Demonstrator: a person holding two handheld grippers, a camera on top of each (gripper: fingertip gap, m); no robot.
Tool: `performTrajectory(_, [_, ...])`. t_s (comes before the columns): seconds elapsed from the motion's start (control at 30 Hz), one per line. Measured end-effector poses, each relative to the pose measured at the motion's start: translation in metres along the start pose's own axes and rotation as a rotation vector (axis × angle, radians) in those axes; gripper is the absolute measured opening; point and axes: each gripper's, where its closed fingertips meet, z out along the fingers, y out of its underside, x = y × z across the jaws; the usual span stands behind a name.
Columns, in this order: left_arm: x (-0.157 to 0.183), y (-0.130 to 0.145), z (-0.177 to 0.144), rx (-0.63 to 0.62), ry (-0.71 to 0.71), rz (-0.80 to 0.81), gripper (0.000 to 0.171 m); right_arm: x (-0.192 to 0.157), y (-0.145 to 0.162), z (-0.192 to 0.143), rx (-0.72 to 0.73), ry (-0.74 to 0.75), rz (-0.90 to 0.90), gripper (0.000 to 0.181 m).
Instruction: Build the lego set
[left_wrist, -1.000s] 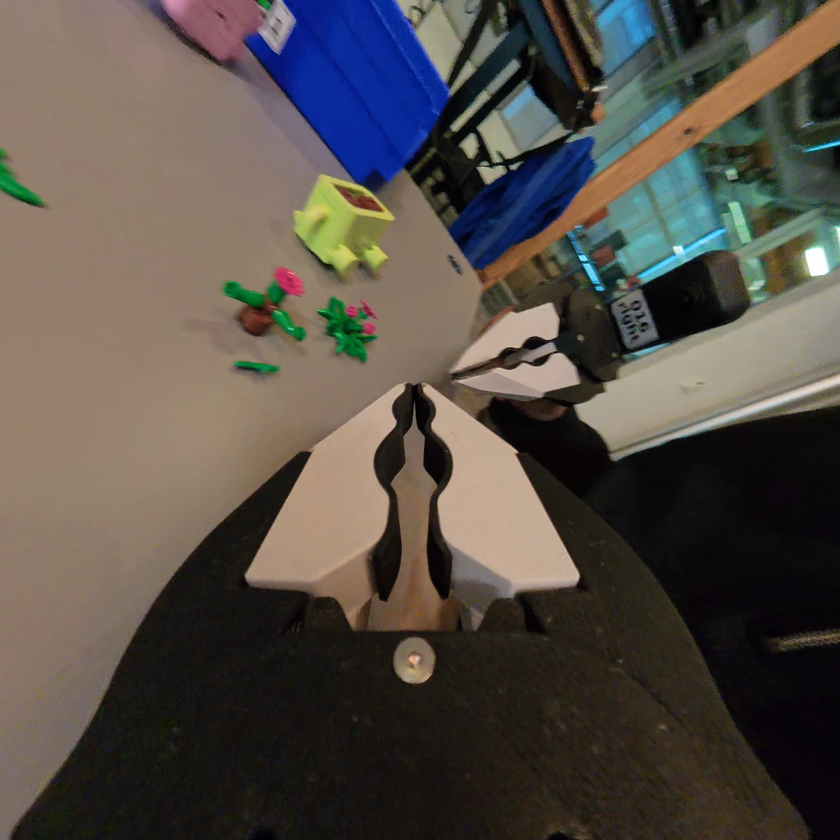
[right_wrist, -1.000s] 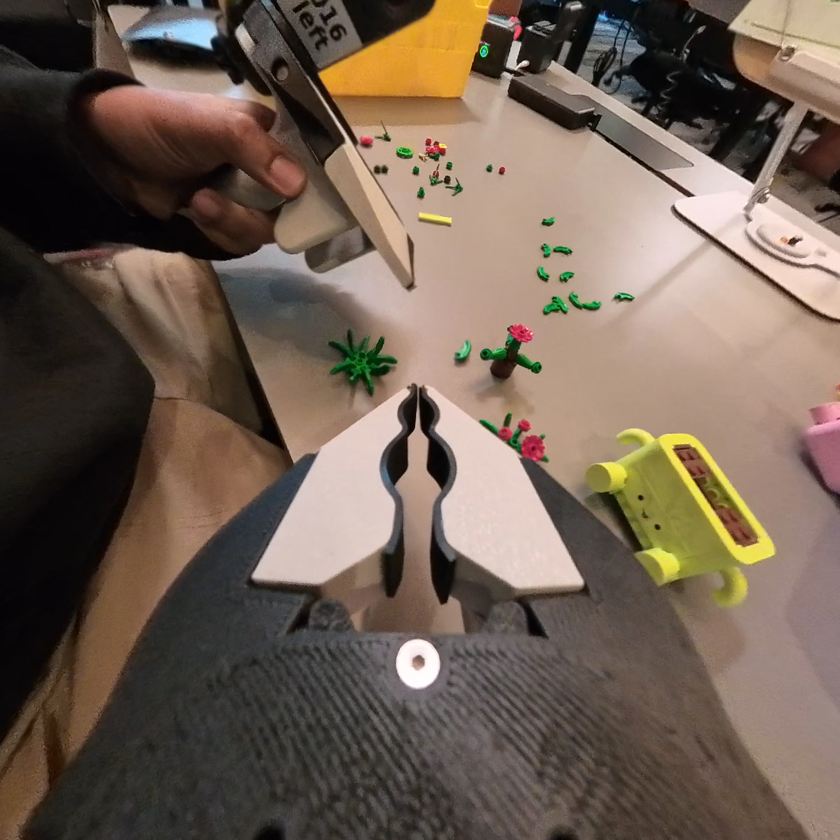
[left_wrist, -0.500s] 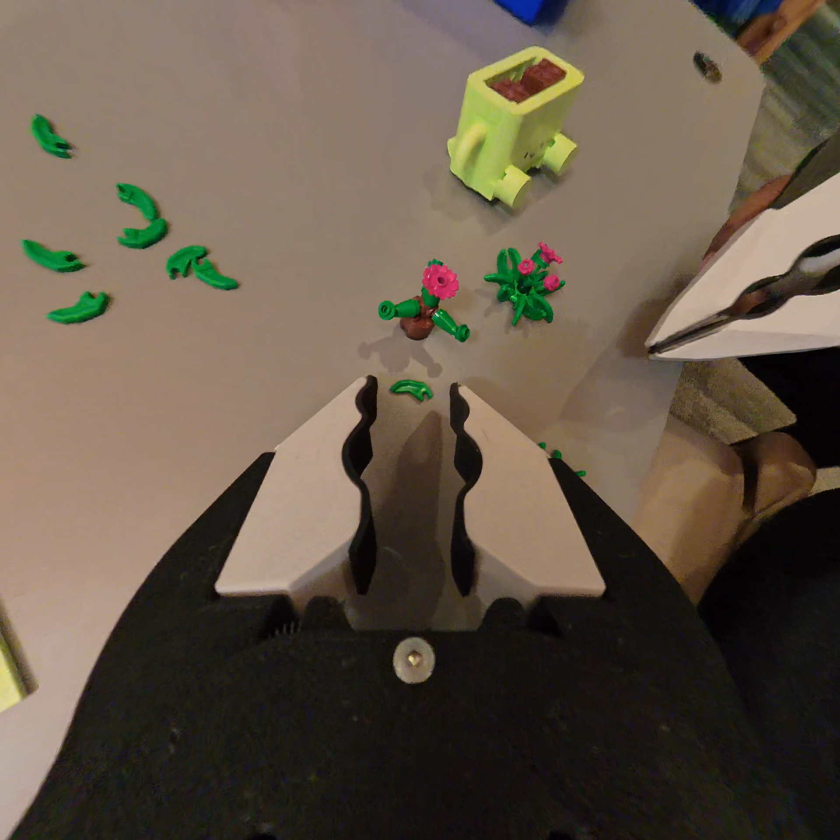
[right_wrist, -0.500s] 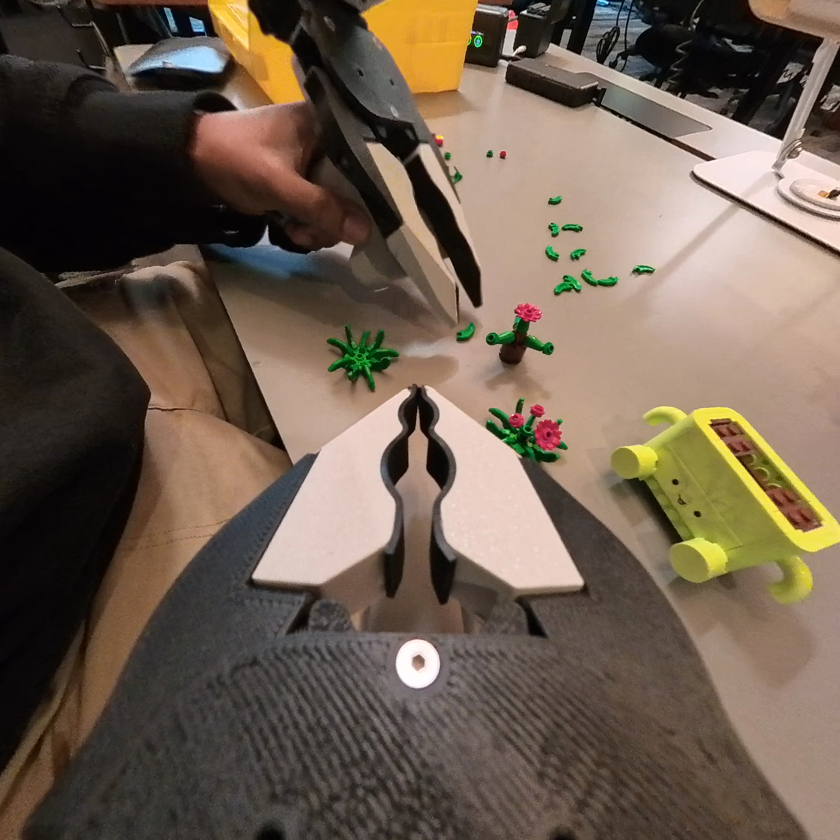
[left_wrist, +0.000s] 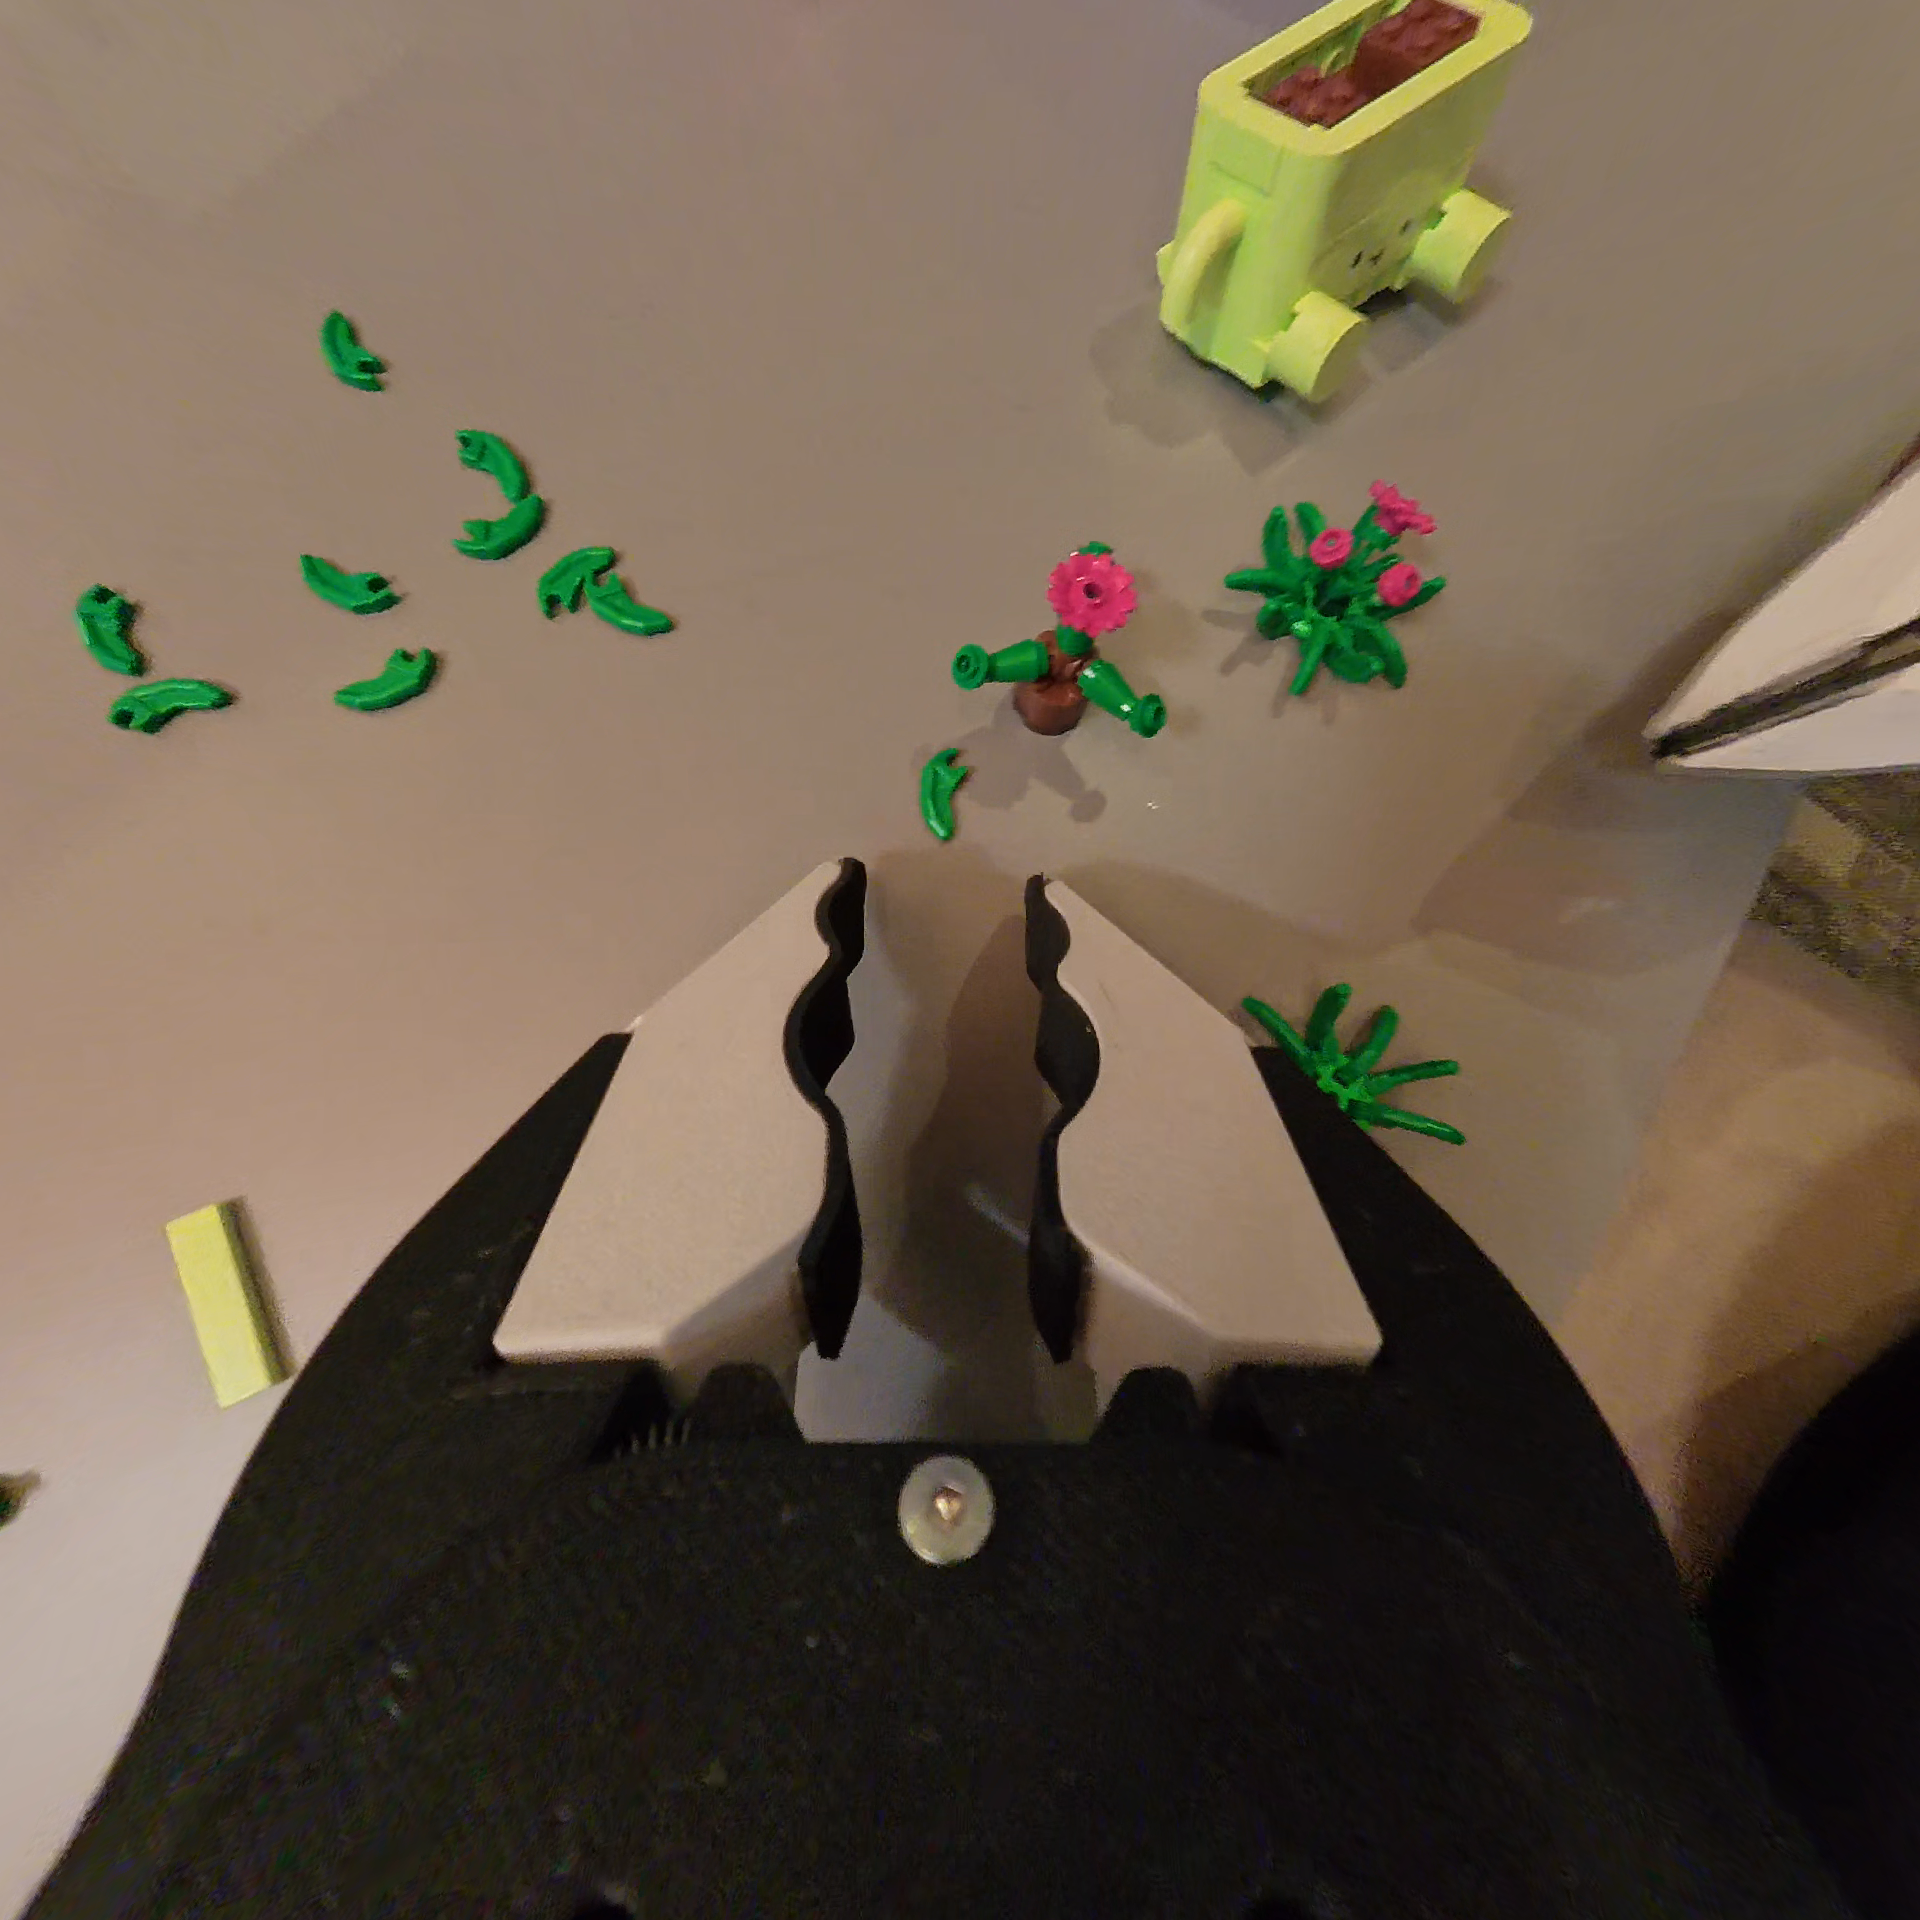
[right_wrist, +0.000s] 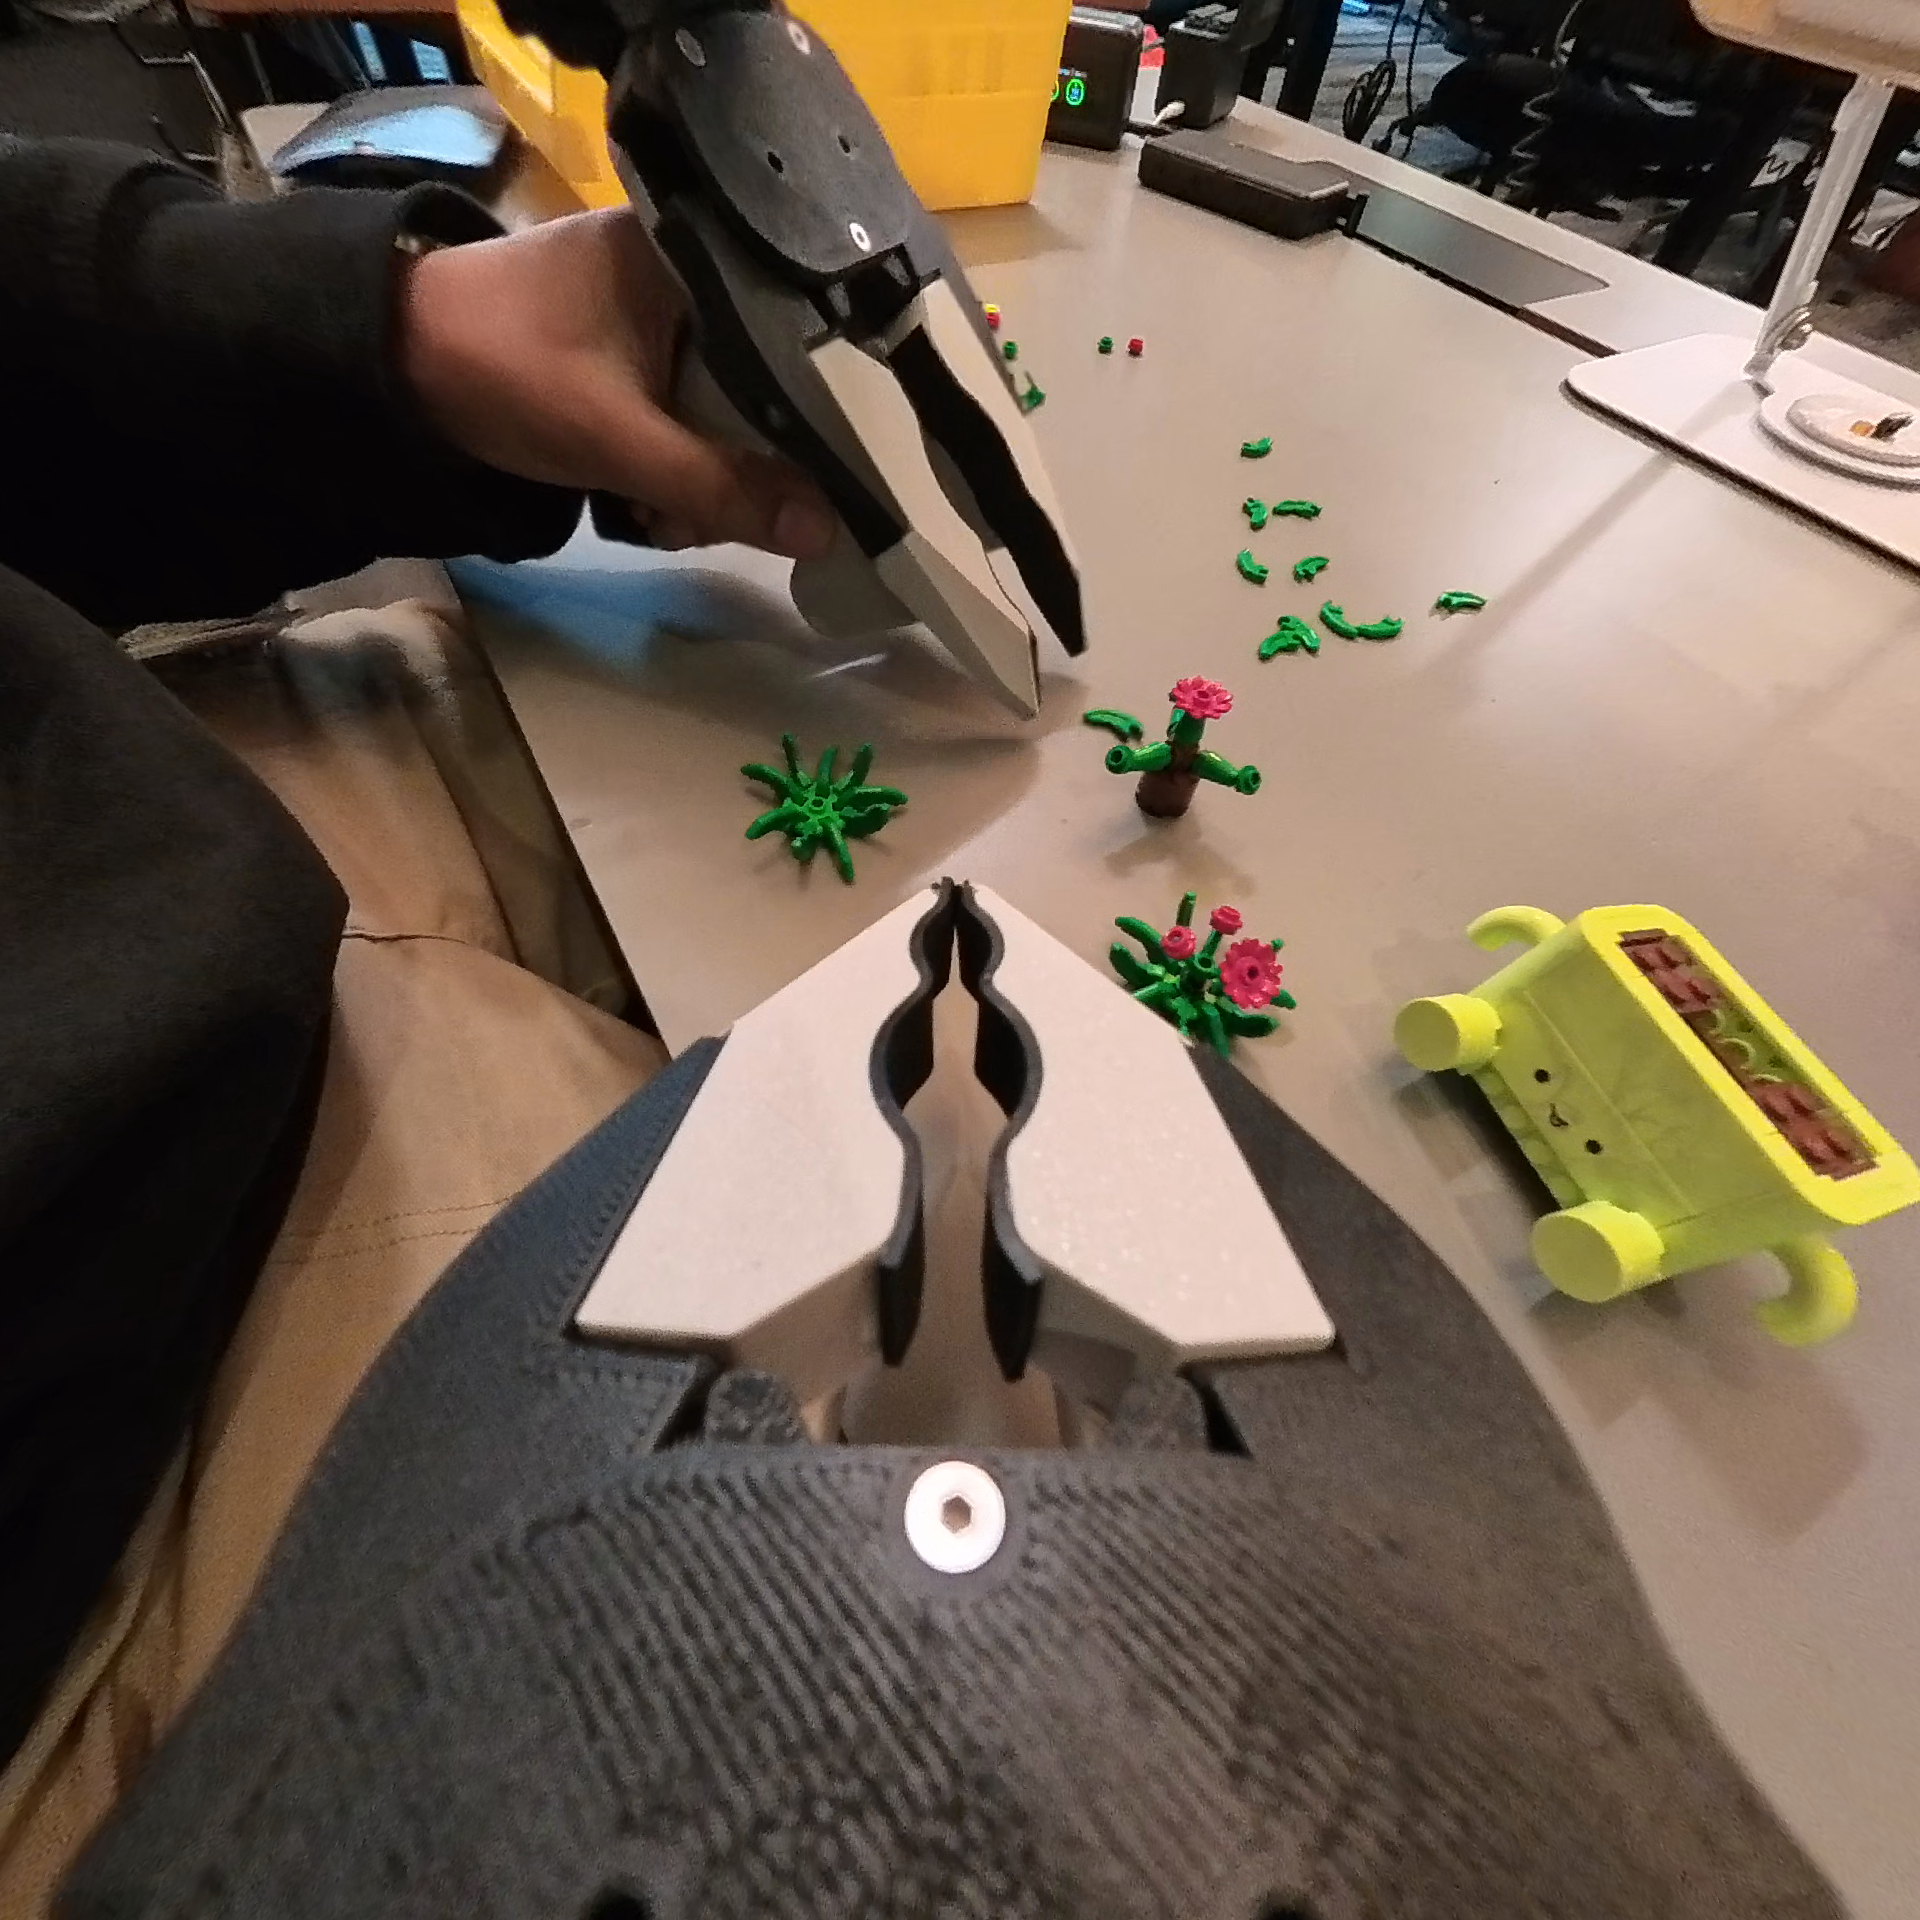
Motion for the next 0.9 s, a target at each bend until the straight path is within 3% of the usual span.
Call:
performTrajectory(0.27, [-0.001,-0.007,0.017,0.002,-0.006,0.044,0.029,0.0,0.003,0.003,-0.024,-0.005,0.005,0.0])
performTrajectory(0.4, [-0.003,-0.009,0.019,-0.013,-0.007,0.049,0.006,0.0,0.003,0.003,-0.027,-0.004,0.006,0.0])
performTrajectory(0.57, [-0.002,-0.005,0.013,0.001,-0.004,0.049,0.005,0.0,0.003,0.005,-0.034,0.008,-0.007,0.0])
performTrajectory(0.73, [0.019,-0.032,-0.017,0.223,0.089,0.029,0.004,0.012,-0.016,0.004,0.057,0.11,0.049,0.0])
performTrajectory(0.83, [0.037,-0.051,-0.039,0.378,0.108,0.073,0.004,0.026,-0.044,-0.004,0.245,0.178,0.215,0.0])
performTrajectory(0.9, [0.052,-0.059,-0.049,0.447,0.122,0.103,0.004,0.025,-0.061,-0.007,0.378,0.113,0.365,0.005])
